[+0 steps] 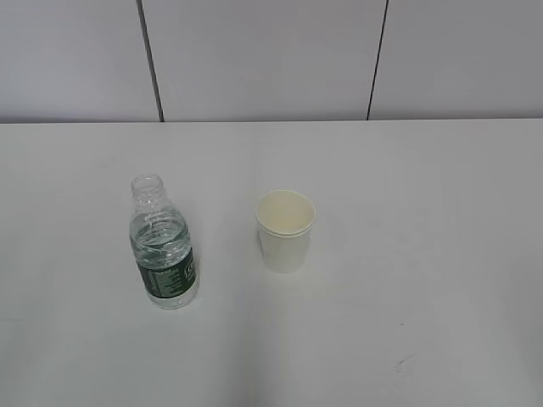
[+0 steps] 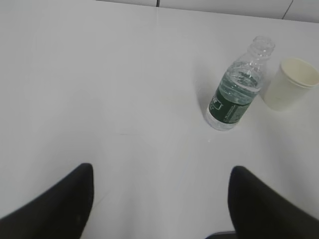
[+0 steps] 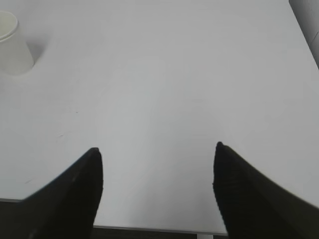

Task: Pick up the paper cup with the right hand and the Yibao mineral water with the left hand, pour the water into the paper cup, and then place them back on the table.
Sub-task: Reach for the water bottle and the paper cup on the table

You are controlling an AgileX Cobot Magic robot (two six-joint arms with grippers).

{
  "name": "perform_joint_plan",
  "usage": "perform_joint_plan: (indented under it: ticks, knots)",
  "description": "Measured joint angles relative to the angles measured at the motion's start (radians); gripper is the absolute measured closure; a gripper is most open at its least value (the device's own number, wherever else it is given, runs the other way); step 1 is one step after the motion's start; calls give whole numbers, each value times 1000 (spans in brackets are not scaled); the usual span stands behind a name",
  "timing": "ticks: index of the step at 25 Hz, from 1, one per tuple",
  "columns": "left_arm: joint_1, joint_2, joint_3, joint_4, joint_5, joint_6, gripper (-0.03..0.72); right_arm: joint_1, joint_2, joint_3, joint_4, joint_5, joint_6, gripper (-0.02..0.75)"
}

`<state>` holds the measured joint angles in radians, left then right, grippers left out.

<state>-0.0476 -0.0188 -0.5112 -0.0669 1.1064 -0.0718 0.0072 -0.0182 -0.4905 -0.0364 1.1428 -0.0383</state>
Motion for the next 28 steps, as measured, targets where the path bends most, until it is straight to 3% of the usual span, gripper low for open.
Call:
perform_joint_plan:
  ticks: [4,10,19,28]
  knots:
    - [0,0,-10,0,-21,5,178,0,9,-14,0,-79,0,197]
    - [0,-1,-10,12,-267,72,178,0,14,41,0,-354,0,197]
    - [0,-1,141,37,-554,109,178,0,16,239,0,-645,0,197]
    - [0,116,192,40,-734,110,178,0,63,261,0,-776,0,197]
